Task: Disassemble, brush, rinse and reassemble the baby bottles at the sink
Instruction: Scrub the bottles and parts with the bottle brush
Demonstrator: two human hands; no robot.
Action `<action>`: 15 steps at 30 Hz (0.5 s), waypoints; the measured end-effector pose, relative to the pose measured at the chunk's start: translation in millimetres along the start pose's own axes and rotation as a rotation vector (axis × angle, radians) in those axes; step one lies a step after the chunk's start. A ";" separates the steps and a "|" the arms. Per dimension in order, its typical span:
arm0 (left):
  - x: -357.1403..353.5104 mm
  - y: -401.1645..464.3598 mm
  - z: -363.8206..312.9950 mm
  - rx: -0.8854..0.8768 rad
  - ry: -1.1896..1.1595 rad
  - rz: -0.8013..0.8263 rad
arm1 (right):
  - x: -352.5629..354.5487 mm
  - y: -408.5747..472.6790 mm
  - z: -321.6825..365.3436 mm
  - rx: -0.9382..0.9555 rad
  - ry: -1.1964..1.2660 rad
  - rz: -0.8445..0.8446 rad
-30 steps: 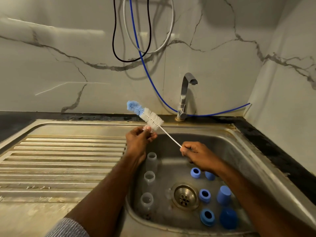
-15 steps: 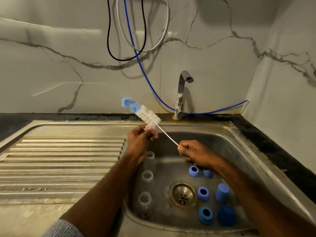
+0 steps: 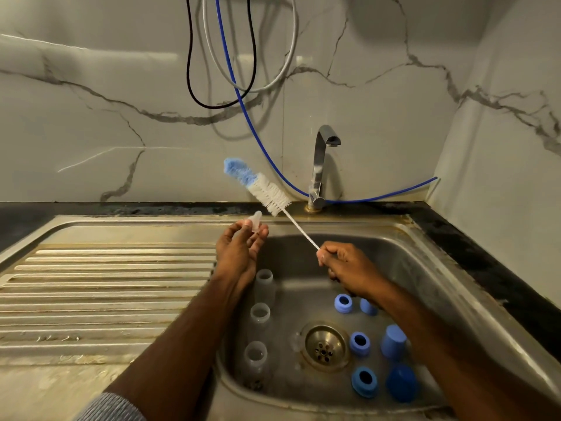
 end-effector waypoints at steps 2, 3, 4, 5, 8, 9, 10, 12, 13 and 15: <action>1.0 2.4 -5.9 -0.020 -0.029 -0.010 | 2.4 -1.0 1.6 -0.015 0.032 0.001; 0.6 3.1 -8.7 -0.021 -0.033 0.001 | 3.2 -2.2 1.6 -0.030 0.035 0.029; 0.9 3.4 -10.7 -0.016 -0.027 0.013 | 3.3 -3.7 0.5 -0.047 0.025 0.073; 0.8 3.0 -11.5 -0.005 -0.014 0.019 | 2.1 -5.1 -0.9 -0.065 0.010 0.124; 1.7 1.6 -7.5 0.017 0.051 0.028 | -5.5 -4.9 -4.1 -0.089 0.027 0.199; 0.5 0.6 -4.7 0.021 0.096 0.053 | -8.6 -3.6 -3.7 -0.087 0.050 0.193; -1.8 -0.6 -0.9 0.027 0.145 0.089 | -11.9 -1.9 -3.2 -0.084 0.072 0.178; -6.6 -3.9 7.5 0.038 0.214 0.149 | -19.9 0.9 -2.3 -0.074 0.107 0.150; -9.1 -5.1 11.0 0.042 0.228 0.170 | -23.8 1.8 -2.0 -0.070 0.118 0.142; -11.6 -6.2 14.2 0.044 0.233 0.202 | -29.1 2.0 -1.0 -0.069 0.151 0.135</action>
Point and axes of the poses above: each hand's wrist, its own y-axis towards the middle knuckle, its own x-axis out of the back of the hand, z = x × y, the point moved 2 cm from there along y, towards the middle knuckle, and after that the axes turned 13 degrees about z, right-handed, at the moved point
